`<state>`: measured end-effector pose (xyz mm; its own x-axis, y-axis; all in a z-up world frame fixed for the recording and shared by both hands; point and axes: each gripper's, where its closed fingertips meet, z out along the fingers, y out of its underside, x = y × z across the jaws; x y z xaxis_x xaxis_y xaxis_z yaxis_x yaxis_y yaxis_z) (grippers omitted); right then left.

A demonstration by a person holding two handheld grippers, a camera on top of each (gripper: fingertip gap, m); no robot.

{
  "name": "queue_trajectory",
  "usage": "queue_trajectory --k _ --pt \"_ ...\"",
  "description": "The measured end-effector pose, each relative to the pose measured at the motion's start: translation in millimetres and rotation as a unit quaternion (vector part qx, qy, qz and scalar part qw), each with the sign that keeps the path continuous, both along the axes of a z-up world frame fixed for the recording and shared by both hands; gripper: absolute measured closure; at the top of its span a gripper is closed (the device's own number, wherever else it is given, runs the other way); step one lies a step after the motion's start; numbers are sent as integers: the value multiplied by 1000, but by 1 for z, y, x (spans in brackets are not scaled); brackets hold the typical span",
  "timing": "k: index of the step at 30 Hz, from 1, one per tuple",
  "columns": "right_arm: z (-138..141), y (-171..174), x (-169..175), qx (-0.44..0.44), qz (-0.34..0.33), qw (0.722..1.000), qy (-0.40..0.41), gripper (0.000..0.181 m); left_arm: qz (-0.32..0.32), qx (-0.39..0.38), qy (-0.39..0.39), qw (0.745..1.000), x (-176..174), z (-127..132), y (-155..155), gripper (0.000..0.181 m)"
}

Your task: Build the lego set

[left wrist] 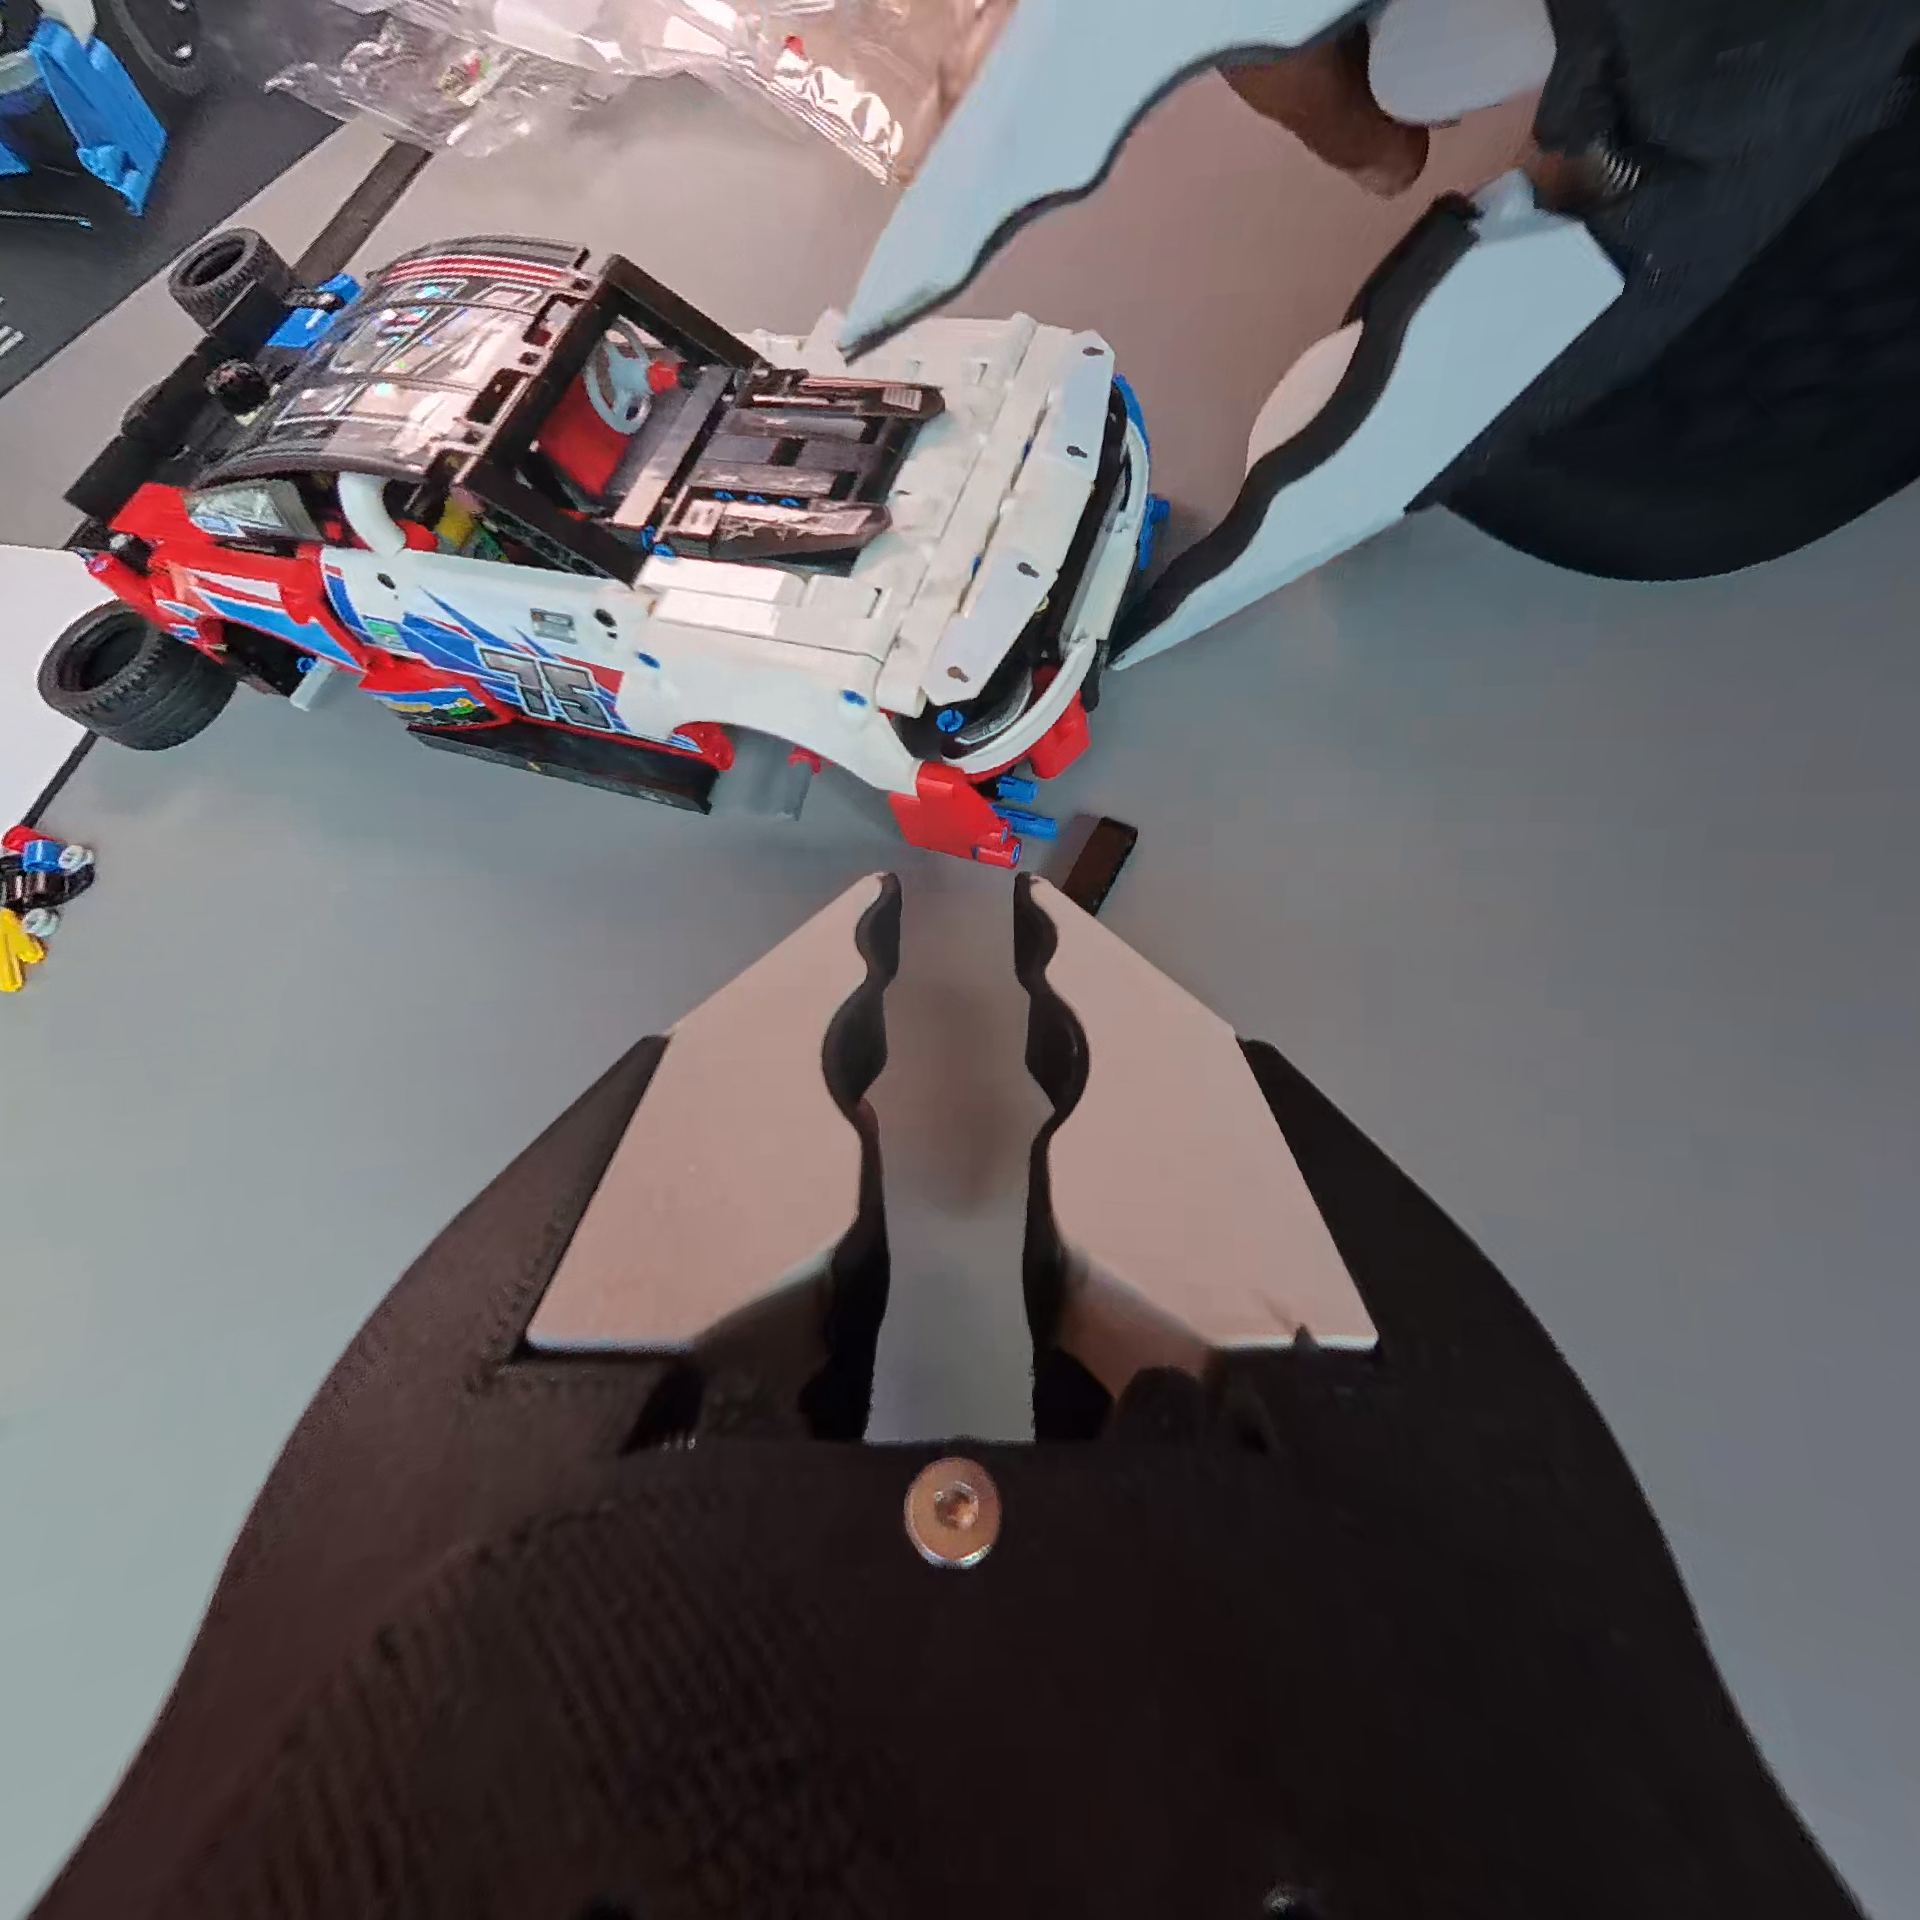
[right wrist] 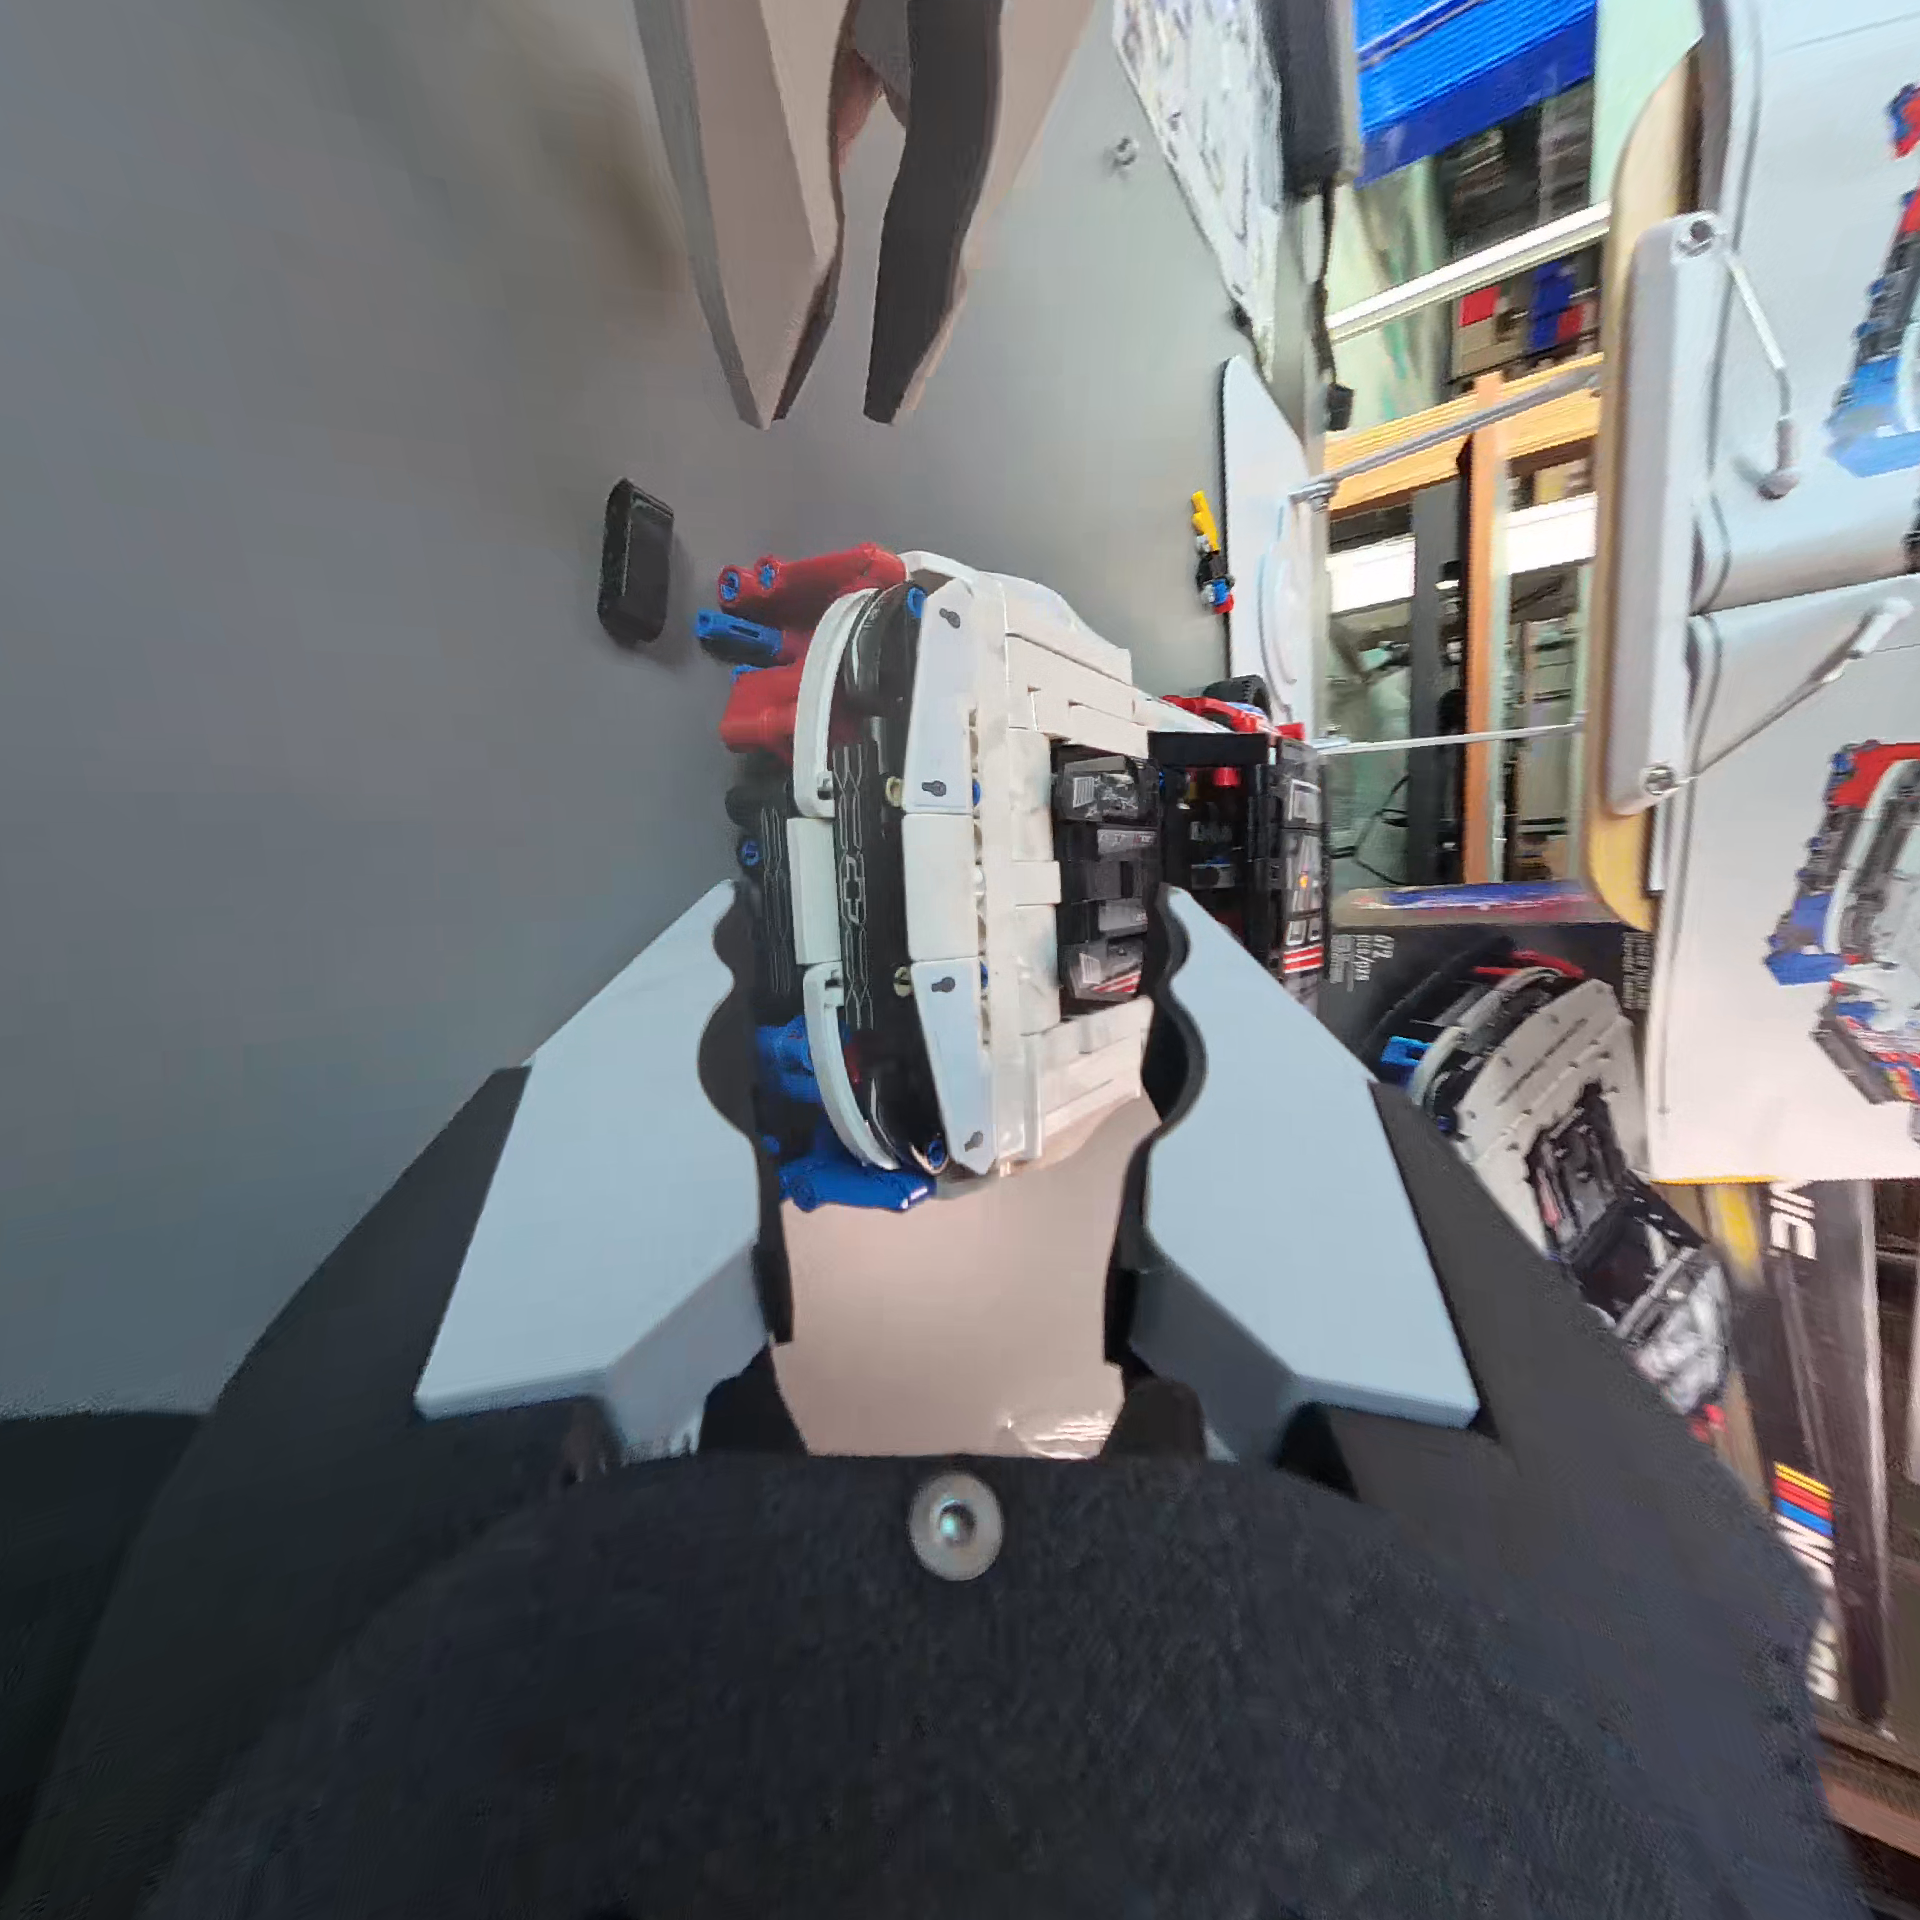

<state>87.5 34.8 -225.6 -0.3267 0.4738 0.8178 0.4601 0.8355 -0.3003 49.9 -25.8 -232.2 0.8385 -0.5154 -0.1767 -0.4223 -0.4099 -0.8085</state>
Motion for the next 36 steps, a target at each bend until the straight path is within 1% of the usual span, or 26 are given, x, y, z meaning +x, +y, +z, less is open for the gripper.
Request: queue_trajectory --k 1,4,7,12,16,20,22,25,26,28,30,31,34,35,36 --pt "-2 -1 -2 24 6 1000 13 117 2 0 -8 1000 0 0 1 161" --pt "-7 -6 -7 89 27 995 39 135 0 -4 -24 1000 3 -1 1 161" --pt "-7 -9 -10 139 29 989 50 138 -4 -2 -16 1000 5 -2 0 160" --pt "-5 -9 -11 136 31 990 38 140 4 9 -5 1000 3 -1 4 157" --pt "10 -7 -9 136 39 989 50 143 19 53 23 998 -5 6 15 135" --pt "40 -2 -10 134 36 987 83 147 36 127 98 986 -20 19 41 107" --pt "57 5 -11 125 30 987 99 148 44 181 153 971 -29 31 59 96" --pt "76 18 -15 124 20 985 115 150 32 267 234 934 -35 53 90 81" --pt "79 22 -16 122 16 985 118 150 27 290 242 925 -34 61 100 81" --pt "83 30 -19 102 10 987 121 150 2 299 237 924 -28 67 117 97" --pt "83 38 -20 82 1 989 127 150 -23 304 256 917 -24 70 129 119" --pt "83 43 -20 84 -2 988 126 150 -28 301 263 916 -24 69 134 124" --pt "89 48 -18 63 2 988 143 149 -37 301 253 919 -22 73 139 124" --pt "89 48 -17 53 3 989 139 140 -37 298 252 920 -22 75 140 124" --pt "86 48 -16 44 3 991 125 125 -36 294 254 920 -21 76 140 124"
